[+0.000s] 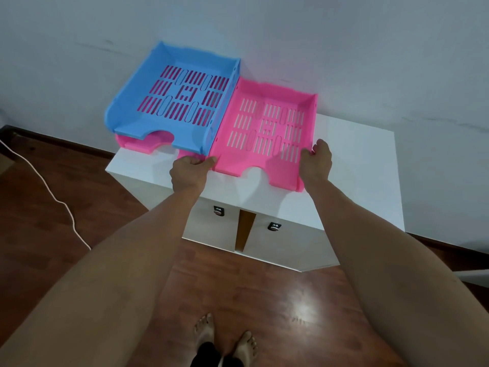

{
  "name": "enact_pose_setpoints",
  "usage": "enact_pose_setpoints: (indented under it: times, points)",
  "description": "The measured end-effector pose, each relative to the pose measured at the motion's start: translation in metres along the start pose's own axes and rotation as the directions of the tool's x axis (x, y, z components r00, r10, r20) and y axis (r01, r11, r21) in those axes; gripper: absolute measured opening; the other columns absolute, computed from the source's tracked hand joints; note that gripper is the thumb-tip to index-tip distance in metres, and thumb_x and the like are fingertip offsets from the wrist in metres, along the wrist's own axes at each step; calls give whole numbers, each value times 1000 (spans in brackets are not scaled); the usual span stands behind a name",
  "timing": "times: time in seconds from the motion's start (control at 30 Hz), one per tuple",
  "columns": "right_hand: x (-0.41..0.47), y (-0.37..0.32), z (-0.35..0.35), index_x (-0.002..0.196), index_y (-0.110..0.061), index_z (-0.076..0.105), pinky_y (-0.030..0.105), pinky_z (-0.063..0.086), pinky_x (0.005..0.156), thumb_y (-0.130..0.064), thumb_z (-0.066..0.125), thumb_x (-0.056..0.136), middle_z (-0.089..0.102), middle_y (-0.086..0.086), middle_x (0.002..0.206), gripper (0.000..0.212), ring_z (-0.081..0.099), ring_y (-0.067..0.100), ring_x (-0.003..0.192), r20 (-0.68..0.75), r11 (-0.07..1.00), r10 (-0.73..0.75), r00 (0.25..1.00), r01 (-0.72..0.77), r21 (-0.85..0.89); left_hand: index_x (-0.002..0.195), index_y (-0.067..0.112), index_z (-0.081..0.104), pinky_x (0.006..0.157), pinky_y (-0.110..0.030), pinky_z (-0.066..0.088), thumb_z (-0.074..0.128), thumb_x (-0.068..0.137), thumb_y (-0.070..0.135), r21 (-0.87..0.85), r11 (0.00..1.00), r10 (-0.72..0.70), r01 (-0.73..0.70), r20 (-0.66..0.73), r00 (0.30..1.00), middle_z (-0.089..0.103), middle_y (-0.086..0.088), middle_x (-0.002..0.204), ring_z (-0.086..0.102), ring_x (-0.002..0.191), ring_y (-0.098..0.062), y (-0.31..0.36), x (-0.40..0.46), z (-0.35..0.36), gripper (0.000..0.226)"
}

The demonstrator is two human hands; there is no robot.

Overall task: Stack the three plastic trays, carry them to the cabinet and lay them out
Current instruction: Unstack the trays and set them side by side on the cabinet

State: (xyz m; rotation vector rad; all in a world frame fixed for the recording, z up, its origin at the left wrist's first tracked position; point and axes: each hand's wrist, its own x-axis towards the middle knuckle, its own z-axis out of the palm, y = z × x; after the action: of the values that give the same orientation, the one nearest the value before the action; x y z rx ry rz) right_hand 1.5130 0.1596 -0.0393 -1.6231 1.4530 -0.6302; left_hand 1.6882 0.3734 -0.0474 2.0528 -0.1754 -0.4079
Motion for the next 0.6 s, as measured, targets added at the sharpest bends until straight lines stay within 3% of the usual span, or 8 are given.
enact_pose_setpoints:
  times: [0.03, 0.1, 0.13, 0.2, 0.33, 0.4, 0.47, 0.6]
  points:
    - [-5, -5, -3, 106, -19, 53, 12, 41, 77, -7, 48, 102, 58, 4, 105, 13, 55, 28, 89, 6, 1000, 5, 1000, -5, 5, 95, 8, 75, 75, -28, 45, 82, 80, 45, 12, 1000, 7, -8, 4, 1000, 65, 8, 76, 62, 75, -14, 3, -3, -4, 41]
    - [-18, -19, -9, 150, -11, 45, 33, 48, 105, -11, 51, 103, 53, 12, 150, 48, 57, 33, 129, 12, 1000, -22, 1000, 22, -21, 96, 9, 77, 75, -30, 47, 82, 81, 43, 56, 998, 28, -29, 20, 999, 67, 4, 79, 65, 83, -20, 10, -8, -15, 38]
    - [-25, -27, -11, 156, -10, 40, 41, 48, 110, -11, 52, 102, 48, 13, 156, 56, 54, 33, 136, 8, 998, -47, 999, 47, -46, 94, 10, 77, 76, -31, 49, 82, 81, 40, 68, 997, 38, -39, 27, 999, 67, 3, 79, 66, 83, -21, 15, -11, -21, 34]
    - [-38, -42, -12, 154, -10, 45, 47, 50, 109, -9, 53, 100, 48, 14, 154, 55, 55, 35, 135, -4, 990, -109, 994, 108, -88, 86, 12, 75, 77, -32, 53, 83, 80, 34, 79, 995, 64, -66, 27, 998, 67, 2, 77, 66, 82, -22, 22, -13, -35, 25]
    - [-63, -71, -5, 150, -6, 49, 29, 46, 101, -6, 53, 101, 52, 15, 152, 49, 57, 30, 134, 107, 980, -193, 975, 197, -30, 77, 9, 68, 71, -29, 48, 80, 82, 32, 110, 987, 121, -121, 8, 993, 64, -1, 74, 59, 68, -15, 35, -10, -69, 26]
    - [-76, -82, 6, 150, -4, 49, 33, 47, 109, -6, 54, 101, 54, 15, 151, 50, 56, 30, 137, 164, 973, -225, 960, 229, -8, 71, 13, 62, 69, -27, 46, 79, 81, 31, 103, 981, 166, -164, -10, 986, 61, -1, 70, 58, 66, -16, 40, -1, -86, 27]
    - [-88, -92, 20, 151, -3, 49, 43, 48, 114, -7, 55, 101, 56, 17, 149, 50, 56, 31, 136, 199, 970, -237, 951, 242, -5, 80, 13, 69, 71, -24, 47, 80, 80, 30, 93, 982, 166, -162, -36, 985, 69, -1, 82, 65, 79, -19, 45, 14, -102, 20]
    - [-104, -114, 53, 151, -2, 48, 47, 49, 113, -9, 57, 103, 58, 20, 147, 49, 58, 34, 135, 240, 963, -261, 935, 270, -4, 115, 9, 71, 94, -30, 51, 79, 80, 35, 134, 978, 171, -162, -60, 983, 74, -10, 115, 69, 107, -28, 47, 57, -128, 44]
